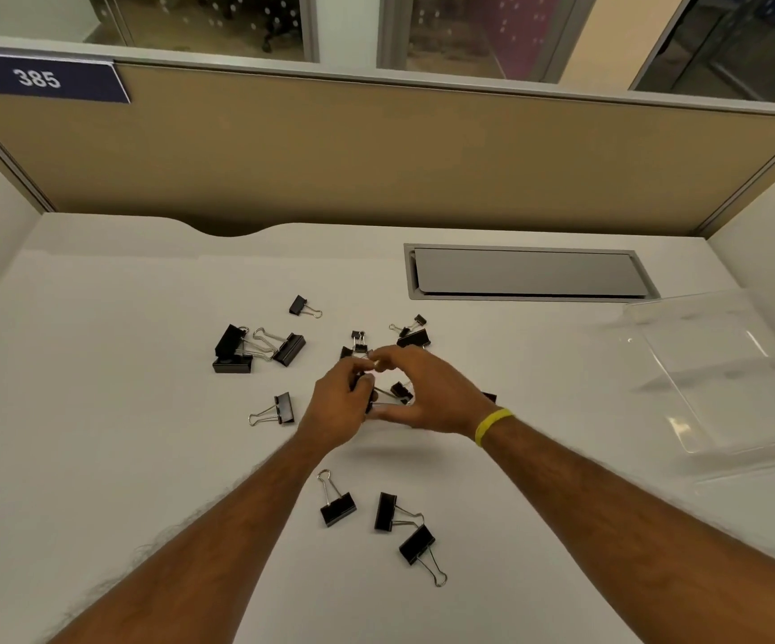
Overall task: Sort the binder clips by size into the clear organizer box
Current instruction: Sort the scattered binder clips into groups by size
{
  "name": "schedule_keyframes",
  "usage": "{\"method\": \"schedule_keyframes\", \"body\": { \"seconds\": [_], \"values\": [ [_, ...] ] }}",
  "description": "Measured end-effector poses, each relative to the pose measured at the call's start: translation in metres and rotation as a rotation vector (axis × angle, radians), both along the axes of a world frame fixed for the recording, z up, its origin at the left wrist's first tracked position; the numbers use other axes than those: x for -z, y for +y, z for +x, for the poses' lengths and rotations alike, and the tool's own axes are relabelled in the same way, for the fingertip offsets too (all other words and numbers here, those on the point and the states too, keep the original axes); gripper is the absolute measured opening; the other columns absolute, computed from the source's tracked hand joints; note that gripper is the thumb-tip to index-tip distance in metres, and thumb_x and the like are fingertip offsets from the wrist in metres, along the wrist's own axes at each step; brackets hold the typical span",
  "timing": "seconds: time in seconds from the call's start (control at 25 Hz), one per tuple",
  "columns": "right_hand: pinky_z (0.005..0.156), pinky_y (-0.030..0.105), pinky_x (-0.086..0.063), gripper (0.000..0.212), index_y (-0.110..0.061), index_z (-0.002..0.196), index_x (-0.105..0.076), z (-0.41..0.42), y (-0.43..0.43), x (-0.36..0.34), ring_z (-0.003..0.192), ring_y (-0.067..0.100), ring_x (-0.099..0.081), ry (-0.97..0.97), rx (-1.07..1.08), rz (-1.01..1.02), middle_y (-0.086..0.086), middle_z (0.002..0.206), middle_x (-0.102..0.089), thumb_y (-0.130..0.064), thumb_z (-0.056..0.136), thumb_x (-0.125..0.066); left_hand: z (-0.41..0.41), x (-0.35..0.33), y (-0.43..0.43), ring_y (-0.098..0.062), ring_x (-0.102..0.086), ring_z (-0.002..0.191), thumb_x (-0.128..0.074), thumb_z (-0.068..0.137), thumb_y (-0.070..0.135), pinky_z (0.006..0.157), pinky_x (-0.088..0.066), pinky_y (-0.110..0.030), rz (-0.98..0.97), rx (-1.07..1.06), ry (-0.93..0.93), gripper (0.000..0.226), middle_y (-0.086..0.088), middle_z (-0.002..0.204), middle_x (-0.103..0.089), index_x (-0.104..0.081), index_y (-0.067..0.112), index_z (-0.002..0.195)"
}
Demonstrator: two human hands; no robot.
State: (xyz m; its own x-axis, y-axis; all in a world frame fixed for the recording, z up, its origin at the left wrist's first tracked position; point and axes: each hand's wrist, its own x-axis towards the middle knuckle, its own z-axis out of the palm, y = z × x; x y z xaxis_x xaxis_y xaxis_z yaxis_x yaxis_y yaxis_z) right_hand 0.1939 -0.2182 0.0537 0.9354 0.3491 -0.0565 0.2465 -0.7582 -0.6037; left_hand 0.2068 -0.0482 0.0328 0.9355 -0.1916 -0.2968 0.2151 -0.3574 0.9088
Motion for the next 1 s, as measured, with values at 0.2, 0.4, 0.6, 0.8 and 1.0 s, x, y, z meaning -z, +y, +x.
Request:
{"method": "schedule_keyframes", "body": {
  "seconds": [0.2, 0.4, 0.6, 0.8, 1.0],
  "values": [
    [0.092, 0.041, -0.047, 0.043, -0.015, 0.12, -0.056, 0.037, -0.015, 0.02, 0.109, 0.023, -0.05, -0.076, 0.355, -0.175, 0.005, 0.115, -0.056, -0.043, 0.088, -0.063, -0.007, 0.003, 0.034, -0.006, -0.065, 0.079, -0.052, 0.099, 0.018, 0.063, -0.051, -0.026, -0.136, -0.279, 0.109, 0.017, 0.0, 0.09, -0.071, -0.058, 0.017, 0.115],
    [0.093, 0.046, -0.049, 0.064, -0.016, 0.134, -0.042, 0.064, -0.014, 0.036, 0.119, 0.033, -0.047, 0.156, 0.501, -0.334, 0.013, 0.129, -0.043, -0.048, 0.084, -0.065, -0.014, 0.0, 0.06, -0.003, -0.065, 0.082, -0.057, 0.097, 0.023, 0.063, -0.043, -0.023, -0.253, -0.424, 0.156, 0.016, 0.002, 0.095, -0.074, -0.062, 0.02, 0.111],
    [0.088, 0.044, -0.051, 0.055, -0.011, 0.126, -0.045, 0.067, -0.01, 0.044, 0.109, 0.034, -0.056, 0.173, 0.624, -0.262, 0.014, 0.121, -0.048, -0.039, 0.083, -0.066, -0.013, 0.004, 0.08, -0.016, -0.067, 0.092, -0.062, 0.093, 0.021, 0.062, -0.05, -0.02, -0.291, -0.534, 0.134, 0.021, -0.003, 0.099, -0.072, -0.063, 0.017, 0.114],
    [0.078, 0.036, -0.053, 0.037, -0.018, 0.104, -0.052, 0.067, 0.009, 0.026, 0.091, 0.022, -0.058, 0.012, 0.65, 0.08, 0.006, 0.104, -0.058, -0.036, 0.077, -0.07, 0.002, 0.008, 0.108, -0.016, -0.069, 0.086, -0.069, 0.088, 0.026, 0.071, -0.058, -0.03, -0.195, -0.571, 0.014, 0.022, -0.007, 0.105, -0.069, -0.067, 0.016, 0.107],
    [0.077, 0.041, -0.056, 0.038, -0.021, 0.108, -0.054, 0.076, 0.083, 0.011, 0.084, 0.019, -0.06, 0.068, 0.396, 0.249, 0.003, 0.102, -0.058, -0.035, 0.079, -0.074, 0.037, 0.002, 0.138, -0.018, -0.072, 0.078, -0.077, 0.081, 0.033, 0.076, -0.06, -0.038, -0.028, -0.586, -0.108, 0.025, 0.0, 0.091, -0.07, -0.07, 0.017, 0.099]
  ]
}}
